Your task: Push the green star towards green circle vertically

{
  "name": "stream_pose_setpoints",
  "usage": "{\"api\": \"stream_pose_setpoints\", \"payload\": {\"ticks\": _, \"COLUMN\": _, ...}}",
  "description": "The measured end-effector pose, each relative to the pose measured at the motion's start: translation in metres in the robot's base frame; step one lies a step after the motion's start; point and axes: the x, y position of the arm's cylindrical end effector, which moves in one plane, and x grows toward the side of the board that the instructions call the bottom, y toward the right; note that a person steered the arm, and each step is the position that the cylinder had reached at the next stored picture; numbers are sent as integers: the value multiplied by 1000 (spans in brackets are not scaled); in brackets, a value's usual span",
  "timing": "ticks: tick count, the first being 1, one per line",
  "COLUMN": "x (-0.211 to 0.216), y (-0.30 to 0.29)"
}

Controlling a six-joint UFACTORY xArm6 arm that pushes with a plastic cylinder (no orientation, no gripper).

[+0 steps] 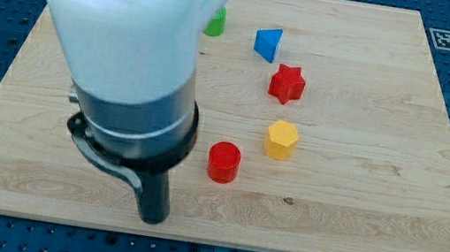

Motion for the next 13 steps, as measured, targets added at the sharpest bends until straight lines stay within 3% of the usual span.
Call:
{"api": "stream_pose_setpoints", "payload": {"ticks": 1, "x": -26, "y": 0}}
{"api": "stream_pose_setpoints", "payload": {"ticks": 3, "x": -31, "y": 10}}
{"api": "stream_pose_setpoints", "payload": {"ticks": 6, "x": -37, "y": -116}}
{"api": "stream_pose_setpoints", "payload": {"ticks": 9, "x": -53, "y": -119}}
{"api": "stream_pose_setpoints", "payload": {"ticks": 11, "x": -32, "y": -116}}
{"api": "stream_pose_setpoints", "payload": {"ticks": 13, "x": -32, "y": -55}}
